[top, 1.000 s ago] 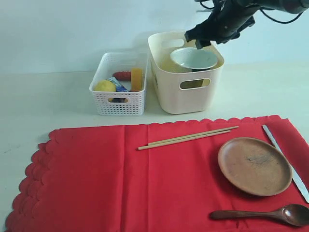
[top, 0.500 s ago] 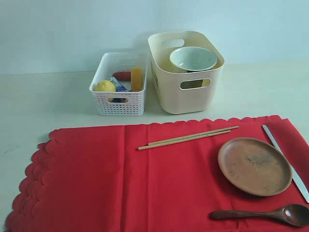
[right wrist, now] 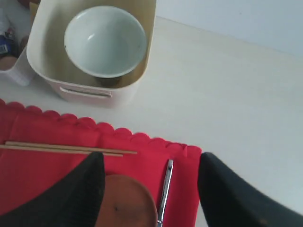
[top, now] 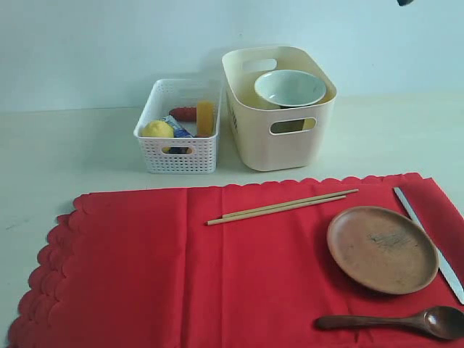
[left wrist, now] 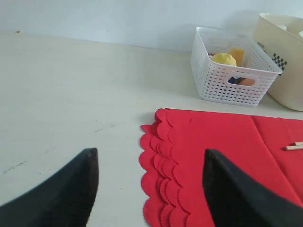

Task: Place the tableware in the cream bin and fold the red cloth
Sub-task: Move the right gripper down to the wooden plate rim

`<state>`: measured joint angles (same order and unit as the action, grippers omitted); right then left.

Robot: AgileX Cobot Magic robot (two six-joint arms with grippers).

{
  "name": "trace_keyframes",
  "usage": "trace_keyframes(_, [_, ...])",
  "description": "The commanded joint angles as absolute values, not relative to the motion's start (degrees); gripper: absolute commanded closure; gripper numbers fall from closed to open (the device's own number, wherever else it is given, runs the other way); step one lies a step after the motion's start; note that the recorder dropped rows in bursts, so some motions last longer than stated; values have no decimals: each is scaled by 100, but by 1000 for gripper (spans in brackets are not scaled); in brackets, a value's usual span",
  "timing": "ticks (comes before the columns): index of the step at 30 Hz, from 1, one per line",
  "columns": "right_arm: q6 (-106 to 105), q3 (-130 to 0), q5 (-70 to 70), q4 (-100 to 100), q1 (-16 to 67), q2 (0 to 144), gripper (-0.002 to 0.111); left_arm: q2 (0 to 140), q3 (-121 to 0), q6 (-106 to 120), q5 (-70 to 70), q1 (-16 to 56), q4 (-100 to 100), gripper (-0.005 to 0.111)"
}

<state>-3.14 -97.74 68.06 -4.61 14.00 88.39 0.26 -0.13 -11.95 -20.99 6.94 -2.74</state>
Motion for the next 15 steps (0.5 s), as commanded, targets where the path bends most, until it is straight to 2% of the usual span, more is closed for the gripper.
trace_keyframes(1, [-480, -8608, 6599, -505, 1399, 8220, 51, 0, 0, -1227, -2063, 675, -237, 45])
trace_keyframes(7, [-478, -7427, 6725, -505, 1399, 8085, 51, 0, 0, -1227, -2063, 675, -237, 45])
trace_keyframes(10, [-478, -6659, 6233, -464, 1324, 8085, 52, 0, 0, -1227, -2063, 675, -237, 45])
trace_keyframes(15, [-707, -5889, 5362, 59, 502, 8227, 52, 0, 0, -1227, -2063, 675, -237, 45])
